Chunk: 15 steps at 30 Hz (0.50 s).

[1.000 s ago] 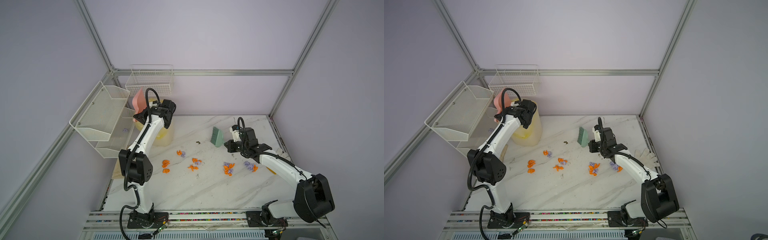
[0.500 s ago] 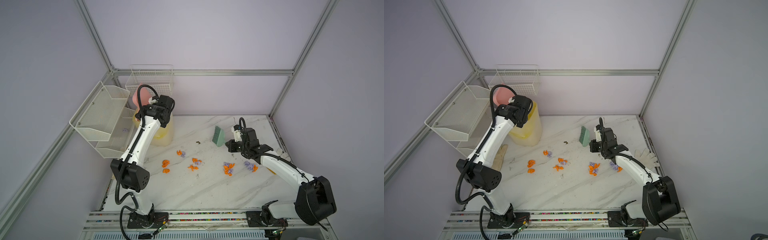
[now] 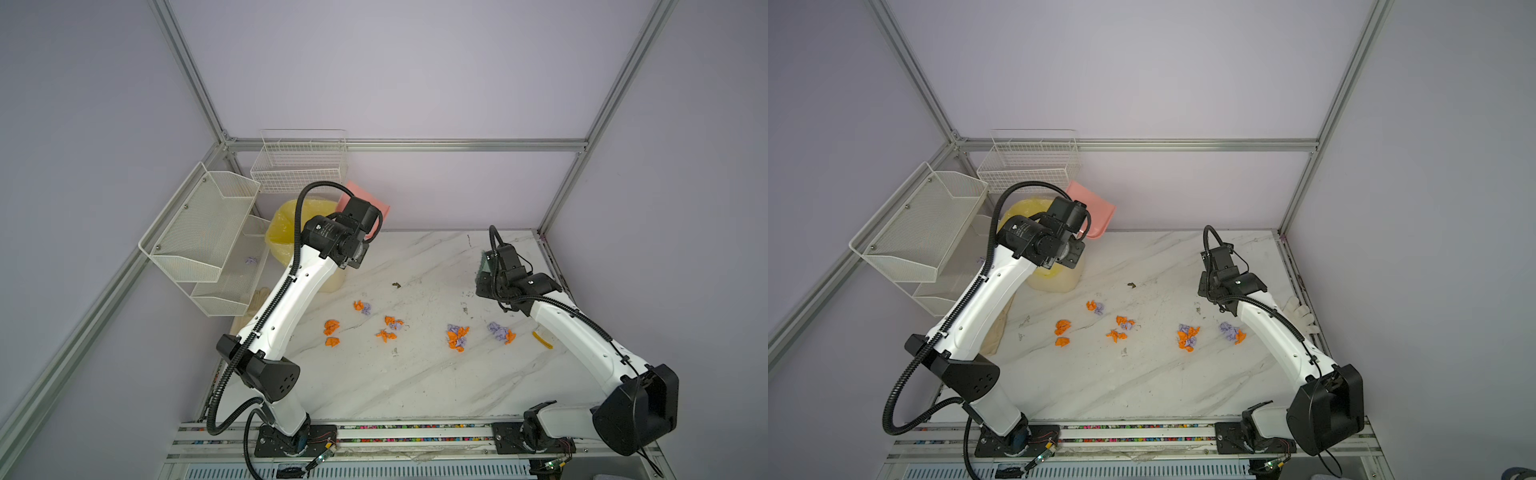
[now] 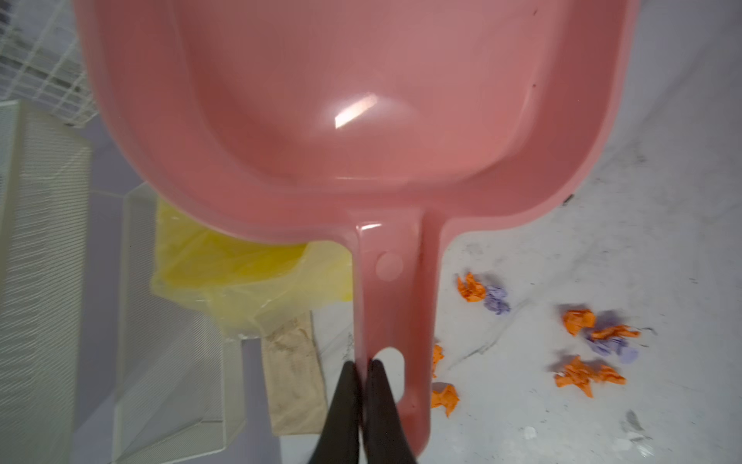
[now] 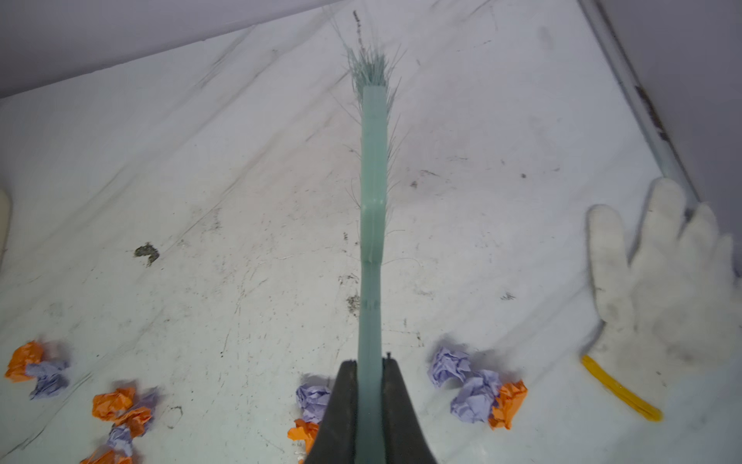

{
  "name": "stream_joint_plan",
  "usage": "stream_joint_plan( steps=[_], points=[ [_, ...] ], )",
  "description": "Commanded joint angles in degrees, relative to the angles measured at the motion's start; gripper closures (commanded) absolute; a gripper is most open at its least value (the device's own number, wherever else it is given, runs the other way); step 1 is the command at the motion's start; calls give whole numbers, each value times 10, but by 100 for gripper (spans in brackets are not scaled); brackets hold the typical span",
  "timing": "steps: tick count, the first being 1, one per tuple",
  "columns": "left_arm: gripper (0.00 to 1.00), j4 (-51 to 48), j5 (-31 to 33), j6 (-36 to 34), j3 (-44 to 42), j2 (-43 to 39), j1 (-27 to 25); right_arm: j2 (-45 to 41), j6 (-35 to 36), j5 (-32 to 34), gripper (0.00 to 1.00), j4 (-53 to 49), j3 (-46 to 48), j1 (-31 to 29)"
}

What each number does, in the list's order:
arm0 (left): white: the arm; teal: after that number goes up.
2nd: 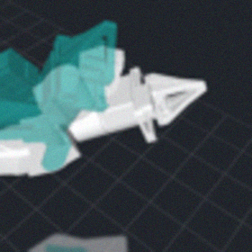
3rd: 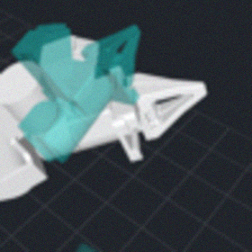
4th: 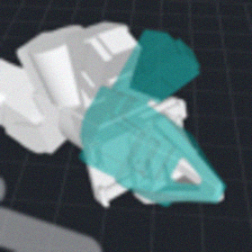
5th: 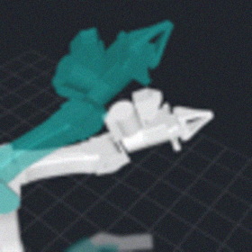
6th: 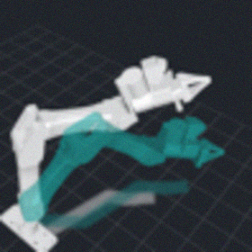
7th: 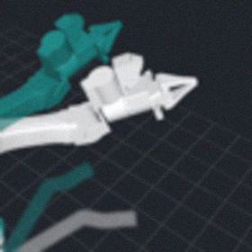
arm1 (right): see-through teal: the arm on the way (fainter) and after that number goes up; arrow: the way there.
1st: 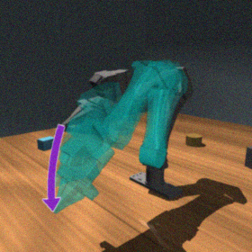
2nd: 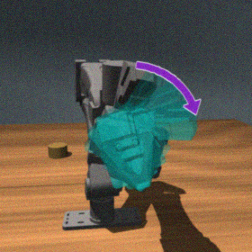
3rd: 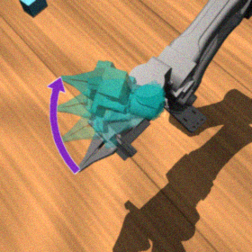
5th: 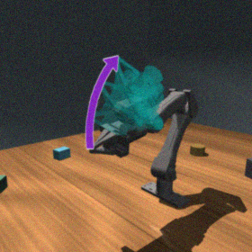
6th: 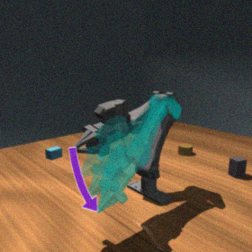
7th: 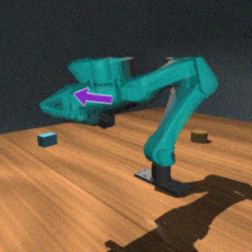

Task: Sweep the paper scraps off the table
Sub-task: 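Tip the pink dustpan over the yellow bin with the left gripper, emptying scraps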

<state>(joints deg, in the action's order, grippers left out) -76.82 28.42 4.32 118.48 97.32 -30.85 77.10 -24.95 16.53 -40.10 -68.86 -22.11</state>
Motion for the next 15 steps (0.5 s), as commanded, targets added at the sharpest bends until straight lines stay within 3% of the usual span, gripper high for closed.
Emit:
stream_joint_plan(
  steps=[1, 6, 15],
  points=[
    [100, 92, -159, 21, -74, -48, -9, 7, -65, 124, 100, -150, -44, 2],
    [100, 160, -229, 15, -148, -54, -14, 58, -112, 173, 100, -280, -73, 14],
    [100, 173, -307, 6, -177, -10, -21, 61, -138, 140, 100, -375, -78, 14]
  ],
)
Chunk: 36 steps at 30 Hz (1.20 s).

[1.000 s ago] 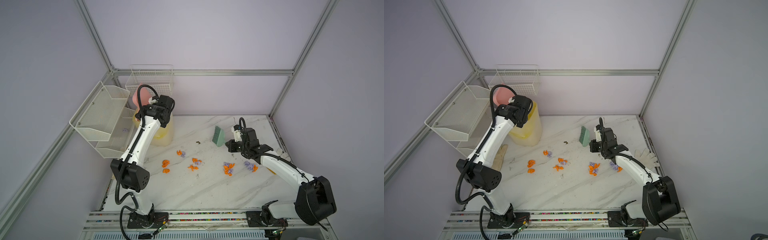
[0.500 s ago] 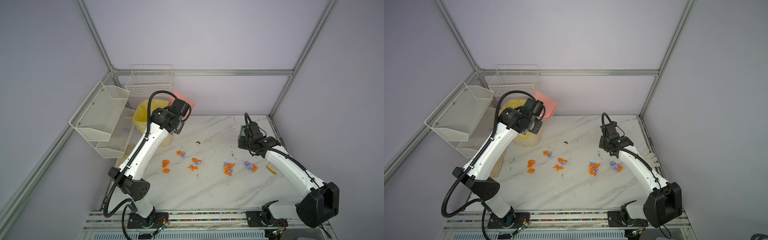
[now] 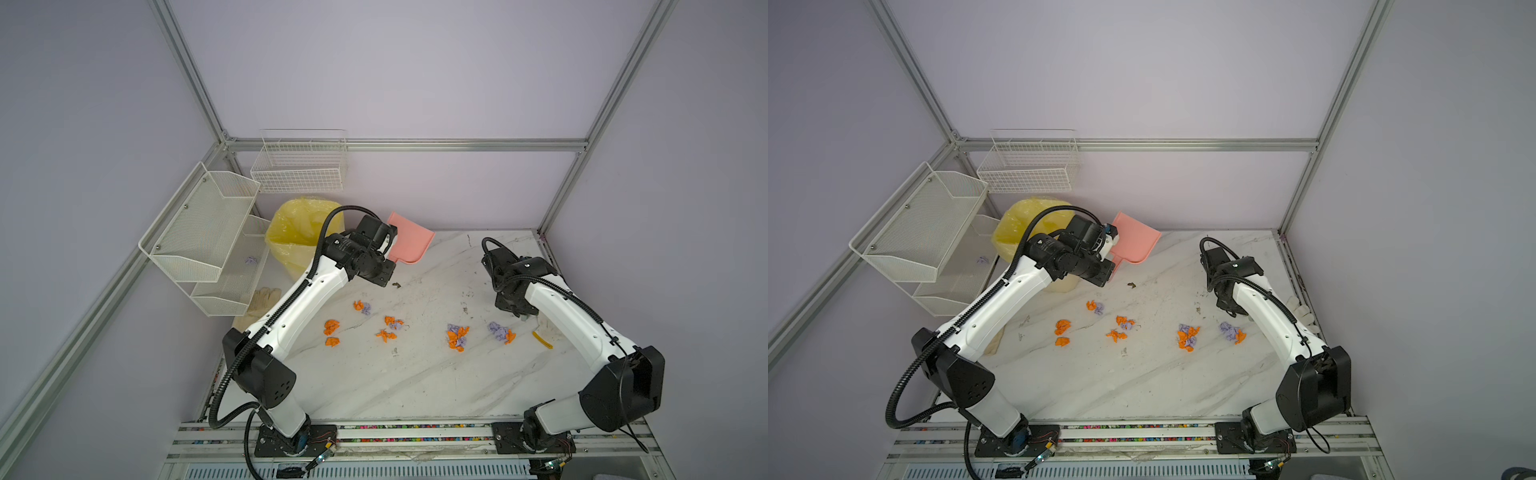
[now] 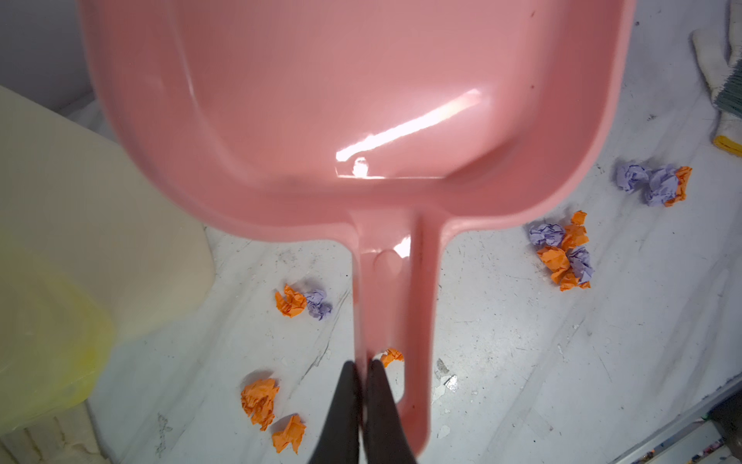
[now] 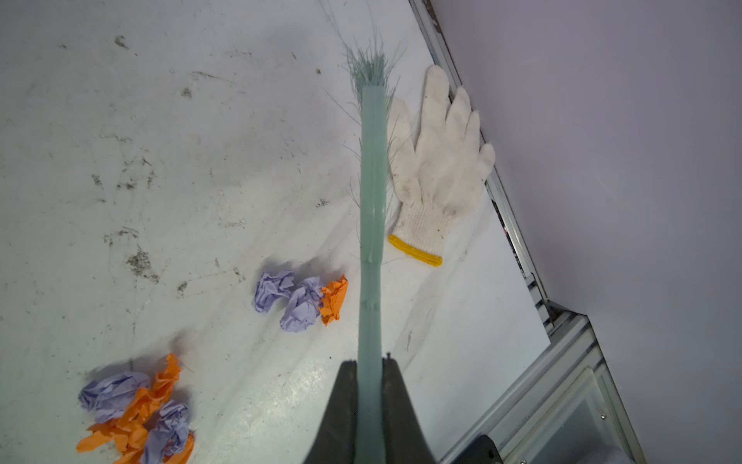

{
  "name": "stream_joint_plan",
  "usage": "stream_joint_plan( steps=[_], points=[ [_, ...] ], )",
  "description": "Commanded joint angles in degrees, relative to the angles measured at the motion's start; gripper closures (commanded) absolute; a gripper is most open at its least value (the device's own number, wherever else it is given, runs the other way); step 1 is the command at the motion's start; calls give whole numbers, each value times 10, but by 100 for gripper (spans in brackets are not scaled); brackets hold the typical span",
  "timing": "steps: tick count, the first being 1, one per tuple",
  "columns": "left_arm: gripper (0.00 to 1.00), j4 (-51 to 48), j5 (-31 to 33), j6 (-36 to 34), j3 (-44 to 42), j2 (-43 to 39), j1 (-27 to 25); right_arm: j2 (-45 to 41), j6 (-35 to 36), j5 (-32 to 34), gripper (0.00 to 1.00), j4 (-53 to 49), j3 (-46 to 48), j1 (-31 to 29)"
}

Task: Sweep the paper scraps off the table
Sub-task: 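Tip the pink dustpan over the yellow bin with the left gripper, emptying scraps, then lower the empty dustpan onto the table with the left gripper while the right brushes scraps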

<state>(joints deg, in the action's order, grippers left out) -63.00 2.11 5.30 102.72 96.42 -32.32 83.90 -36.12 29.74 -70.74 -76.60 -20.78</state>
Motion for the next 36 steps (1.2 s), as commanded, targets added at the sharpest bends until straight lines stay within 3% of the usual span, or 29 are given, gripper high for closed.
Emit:
stream_joint_plan(
  steps=[1, 11, 19, 22, 28, 36],
  points=[
    [100, 38, -42, -5, -23, 2, -6, -7, -25, -5, 100, -68, 11, 1],
    [100, 46, -47, -32, -48, 14, -8, -15, 31, -132, 100, -58, 63, 0],
    [100, 26, -13, -50, -34, 58, -7, 0, 75, -245, 100, 79, 79, 0],
    [100, 25, -5, -61, -34, 68, -7, 25, 86, -258, 100, 114, 70, 0],
    [100, 17, 73, -72, -37, 86, -3, 66, 110, -287, 100, 174, 28, 0],
    [100, 1, 70, -86, -19, 113, 5, 105, 133, -311, 100, 210, -30, 9]
  ],
)
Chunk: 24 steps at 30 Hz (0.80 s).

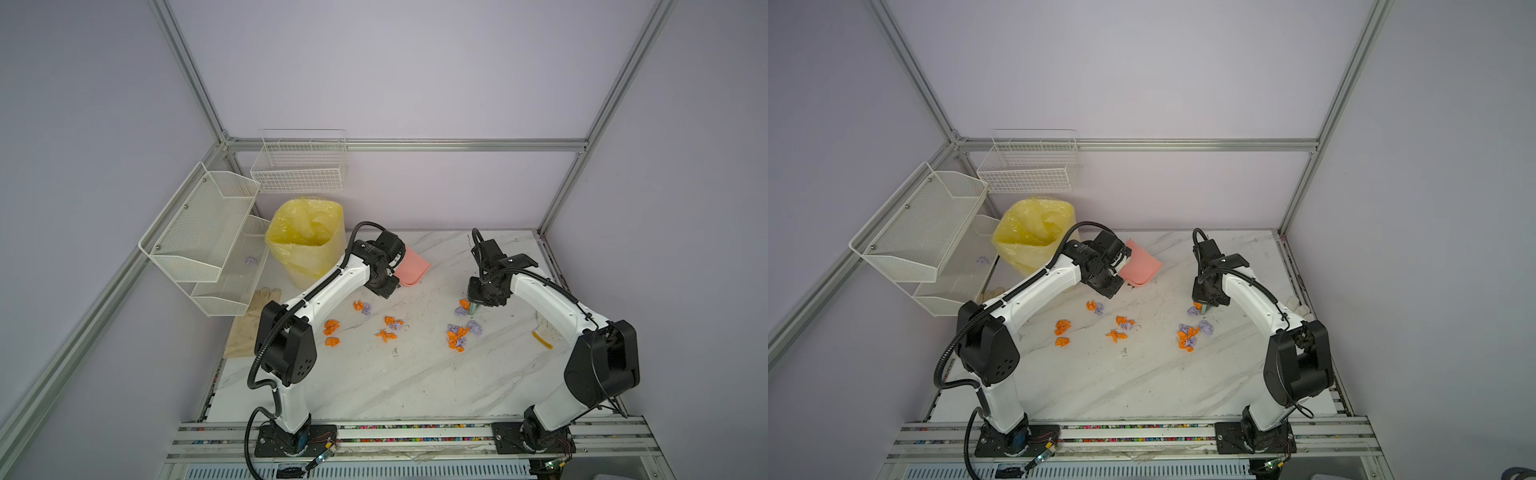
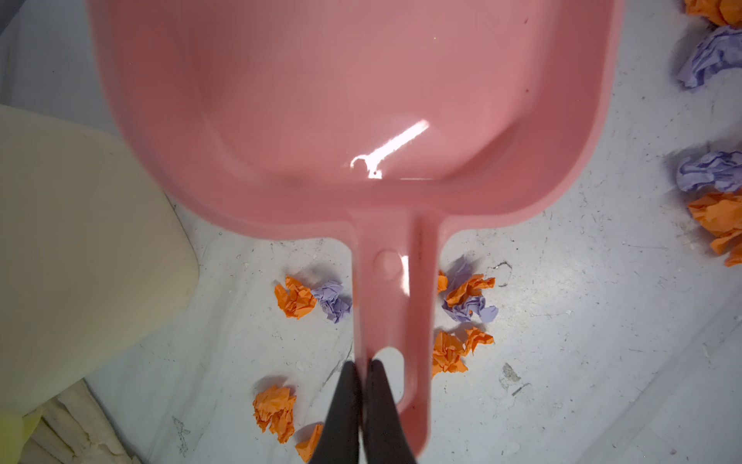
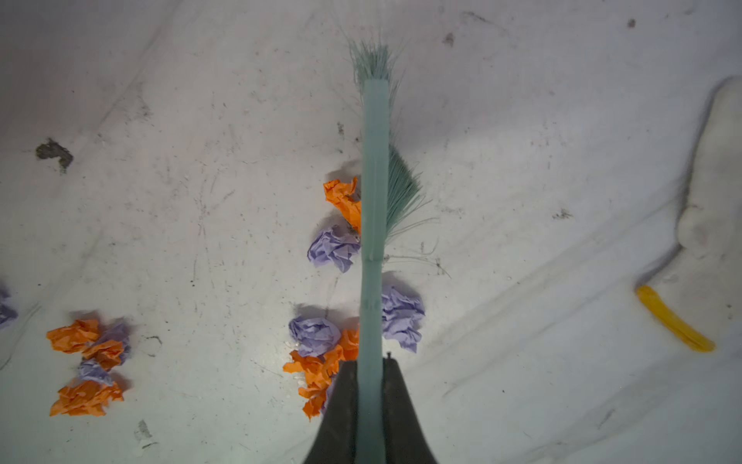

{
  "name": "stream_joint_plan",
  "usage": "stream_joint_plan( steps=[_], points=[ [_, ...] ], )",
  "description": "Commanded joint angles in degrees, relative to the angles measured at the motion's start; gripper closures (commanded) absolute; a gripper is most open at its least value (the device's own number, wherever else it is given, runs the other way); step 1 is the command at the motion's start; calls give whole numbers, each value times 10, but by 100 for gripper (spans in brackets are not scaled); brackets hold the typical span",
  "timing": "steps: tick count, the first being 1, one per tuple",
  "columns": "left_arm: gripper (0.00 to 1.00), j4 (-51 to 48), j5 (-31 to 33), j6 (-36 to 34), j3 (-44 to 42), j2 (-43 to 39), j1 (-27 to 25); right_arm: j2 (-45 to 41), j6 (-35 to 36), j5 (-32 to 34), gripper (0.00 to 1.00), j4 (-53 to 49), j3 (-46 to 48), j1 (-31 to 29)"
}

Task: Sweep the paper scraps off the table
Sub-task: 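Lower the empty dustpan onto the table with the left gripper while the right brushes scraps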

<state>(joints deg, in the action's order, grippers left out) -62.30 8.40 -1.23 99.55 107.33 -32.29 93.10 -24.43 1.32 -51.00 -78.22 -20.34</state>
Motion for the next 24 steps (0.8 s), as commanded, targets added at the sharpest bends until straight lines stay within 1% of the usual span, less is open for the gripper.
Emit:
stream_joint_plan(
  steps=[1, 3, 8, 13, 19, 22, 24],
  points=[
    [100, -10, 10, -22, 18, 6, 4, 12, 16, -16, 100, 7, -18, 7],
    [100, -13, 16, -24, 26, 13, 6, -3, 22, 4, 100, 0, -18, 20],
    [100, -19, 8, -24, 43, 26, 6, -62, 28, 59, 100, -35, -18, 53],
    [100, -23, 5, -28, 59, 42, 6, -87, 18, 94, 100, -99, -13, 55],
    [100, -25, -25, -21, 62, 42, 6, -132, 8, 90, 100, -145, 33, 55],
    [100, -23, -20, -25, 56, 42, 6, -141, 14, 65, 100, -169, 53, 55],
    [100, -26, -8, -28, 57, 41, 6, -163, 17, 55, 100, -179, 62, 55]
  ],
)
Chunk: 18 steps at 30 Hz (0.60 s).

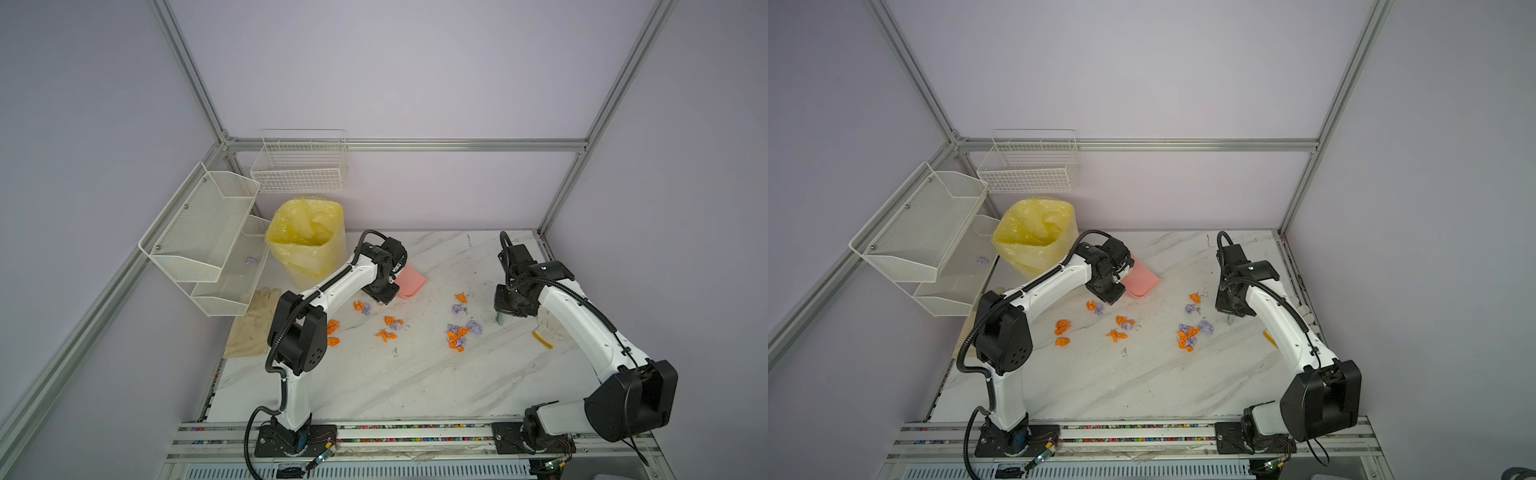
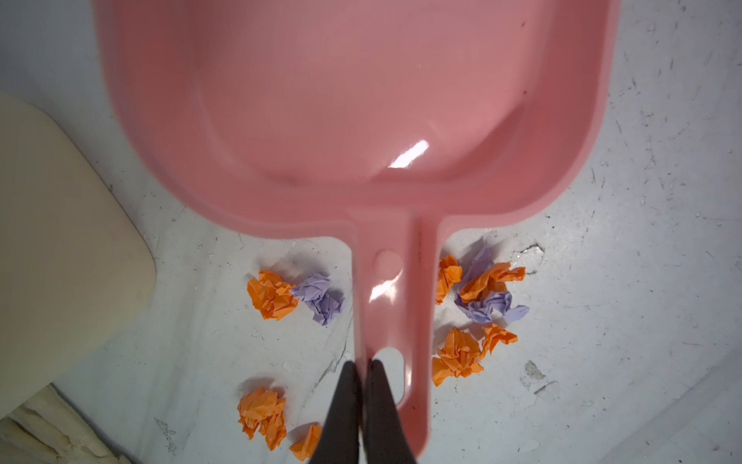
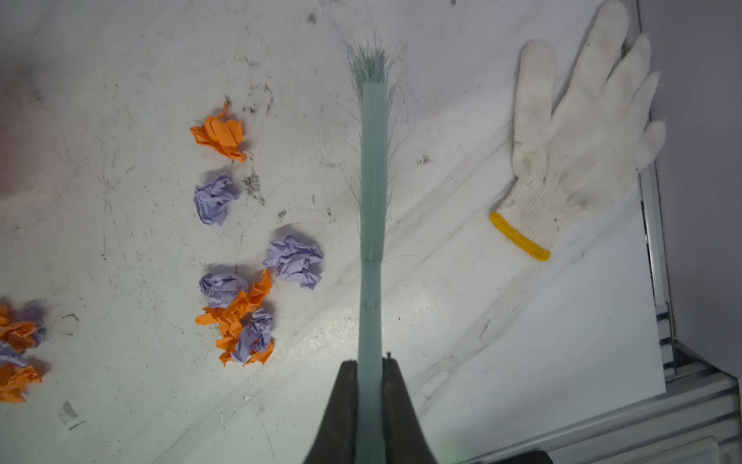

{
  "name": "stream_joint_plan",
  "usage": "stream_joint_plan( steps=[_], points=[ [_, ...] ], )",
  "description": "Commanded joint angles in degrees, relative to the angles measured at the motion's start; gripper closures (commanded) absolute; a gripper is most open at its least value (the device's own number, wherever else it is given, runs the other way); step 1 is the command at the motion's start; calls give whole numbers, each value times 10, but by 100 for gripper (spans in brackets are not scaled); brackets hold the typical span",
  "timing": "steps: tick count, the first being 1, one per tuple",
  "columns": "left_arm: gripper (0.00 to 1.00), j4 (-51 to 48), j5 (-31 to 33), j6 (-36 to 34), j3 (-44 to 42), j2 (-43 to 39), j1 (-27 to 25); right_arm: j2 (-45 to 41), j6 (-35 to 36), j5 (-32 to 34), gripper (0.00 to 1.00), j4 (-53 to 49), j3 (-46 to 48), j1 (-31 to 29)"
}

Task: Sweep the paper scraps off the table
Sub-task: 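Lower the empty dustpan onto the table with the left gripper while the right brushes scraps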

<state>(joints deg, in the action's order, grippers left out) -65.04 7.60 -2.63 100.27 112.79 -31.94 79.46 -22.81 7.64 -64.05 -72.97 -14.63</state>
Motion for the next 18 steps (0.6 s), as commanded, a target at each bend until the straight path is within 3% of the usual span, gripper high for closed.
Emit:
stream_joint_plan(
  steps=[1, 7, 12, 18],
  points=[
    [100, 0, 3, -13, 49, -15, 2, -30, 1, -13, 100, -54, 12, -2],
    [100, 0, 27, -3, 46, -20, 3, -53, -12, -145, 100, -26, 16, -14],
    [100, -4, 16, 0, 49, -20, 2, -26, -29, -146, 100, 16, 37, -48],
    [100, -4, 6, -1, 48, -26, 2, 25, -45, -174, 100, 133, 44, -52]
  ],
)
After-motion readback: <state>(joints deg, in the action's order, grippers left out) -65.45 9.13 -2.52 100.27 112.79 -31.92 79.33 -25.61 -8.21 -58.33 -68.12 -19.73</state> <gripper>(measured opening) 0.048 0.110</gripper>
